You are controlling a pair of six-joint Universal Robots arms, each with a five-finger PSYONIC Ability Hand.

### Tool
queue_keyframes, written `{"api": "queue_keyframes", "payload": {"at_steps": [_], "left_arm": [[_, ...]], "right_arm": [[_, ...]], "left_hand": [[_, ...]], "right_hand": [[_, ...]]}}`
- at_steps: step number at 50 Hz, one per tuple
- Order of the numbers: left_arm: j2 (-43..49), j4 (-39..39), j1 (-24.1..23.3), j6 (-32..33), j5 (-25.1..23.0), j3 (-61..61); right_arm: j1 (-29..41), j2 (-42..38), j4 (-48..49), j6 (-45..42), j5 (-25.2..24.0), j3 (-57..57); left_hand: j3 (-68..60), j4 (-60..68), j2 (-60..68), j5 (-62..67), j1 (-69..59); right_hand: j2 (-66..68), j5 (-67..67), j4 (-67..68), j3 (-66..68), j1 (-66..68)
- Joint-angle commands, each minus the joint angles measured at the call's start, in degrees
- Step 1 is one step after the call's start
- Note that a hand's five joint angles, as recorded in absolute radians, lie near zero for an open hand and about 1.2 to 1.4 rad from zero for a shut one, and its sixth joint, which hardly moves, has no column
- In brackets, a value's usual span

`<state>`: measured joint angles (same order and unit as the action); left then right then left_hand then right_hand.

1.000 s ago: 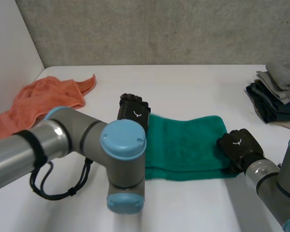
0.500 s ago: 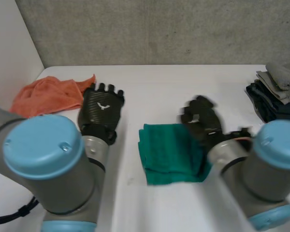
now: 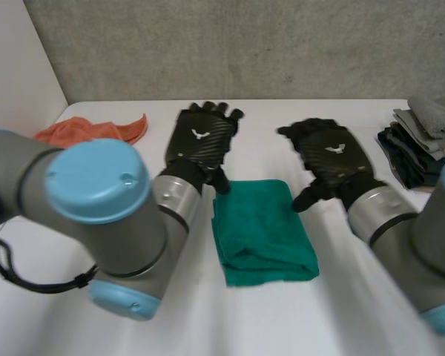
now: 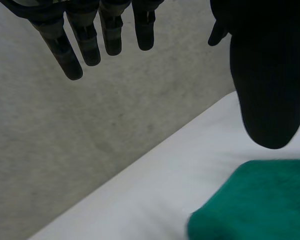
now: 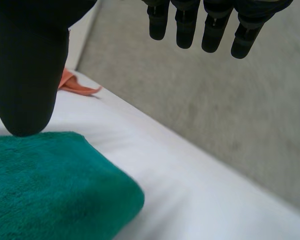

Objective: Fold the laundry.

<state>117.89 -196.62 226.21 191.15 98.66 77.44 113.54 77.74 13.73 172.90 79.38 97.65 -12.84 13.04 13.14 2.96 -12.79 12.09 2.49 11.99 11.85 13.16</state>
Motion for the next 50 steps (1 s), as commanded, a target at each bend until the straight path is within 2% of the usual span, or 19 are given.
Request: {"api": "queue_keyframes", "payload": {"at_steps": [1,6,11,13,18,25,28,34,41,44,50], "left_arm": [[9.8,6.1,-2.6,-3.1,-0.2,-6.4],[13.3,11.4,-3.3,-2.8,2.0,-7.0],[13.9,15.7,-3.6,-1.6,11.3,-7.3],[13.8,17.0,-3.8,-0.4,12.5,-7.2],[13.2,20.3,-5.2,5.0,12.4,-7.2],[7.9,20.2,-5.3,5.6,12.3,-8.0],[4.2,20.1,-4.7,5.5,10.6,-8.3],[-1.2,20.0,-2.5,5.1,3.0,-6.5],[-3.3,19.8,-0.1,2.7,-6.3,-4.1],[-3.3,19.6,0.2,0.6,-8.0,-4.0],[-3.4,19.3,0.7,-1.0,-8.2,-4.0]], "right_arm": [[-5.4,-10.2,-14.5,3.6,-6.1,-8.6],[-5.4,-18.9,-19.8,0.1,-7.5,-14.6],[-5.1,-24.0,-20.8,-4.0,-7.8,-17.0],[-4.5,-25.8,-20.8,-6.9,-7.1,-17.8],[-3.1,-24.5,-20.7,-14.5,-3.7,-17.9],[-0.8,-16.6,-16.6,-19.3,0.3,-13.4],[1.3,-12.3,-10.1,-19.9,0.5,-7.2],[5.6,-4.7,2.1,-20.4,0.6,6.1],[9.3,-6.4,9.0,-20.4,0.8,14.4],[9.1,-10.2,10.8,-20.5,1.0,14.1],[8.4,-13.4,14.2,-21.9,0.9,12.8]], "left_hand": [[-1.1,0.9,0.8,1.0,-1.1],[-1.9,1.7,1.6,1.8,-2.0],[-2.1,1.9,1.8,2.0,-2.1],[-1.9,1.7,1.6,1.8,-2.0],[-2.1,1.9,1.8,2.0,-2.1],[-1.8,1.5,1.4,1.6,-1.8],[-1.2,1.0,0.9,1.1,-1.3],[-1.2,1.0,0.9,1.1,-1.3],[-1.4,1.2,1.1,1.3,-1.5],[-1.8,1.5,1.4,1.6,-1.8],[-1.8,1.5,1.4,1.6,-1.8]], "right_hand": [[-2.1,-2.5,-2.0,-1.9,-3.2],[-2.1,-2.5,-2.0,-1.9,-3.2],[-2.1,-2.5,-2.0,-1.9,-3.2],[-2.1,-2.5,-2.0,-1.9,-3.2],[-2.1,-2.5,-2.0,-1.9,-3.2],[-2.1,-2.5,-2.0,-1.9,-3.2],[-2.1,-2.5,-2.0,-1.9,-3.2],[-2.1,-2.5,-2.0,-1.9,-3.2],[-2.1,-2.5,-2.0,-1.9,-3.2],[-2.1,-2.5,-2.0,-1.9,-3.2],[-2.1,-2.5,-2.0,-1.9,-3.2]]}}
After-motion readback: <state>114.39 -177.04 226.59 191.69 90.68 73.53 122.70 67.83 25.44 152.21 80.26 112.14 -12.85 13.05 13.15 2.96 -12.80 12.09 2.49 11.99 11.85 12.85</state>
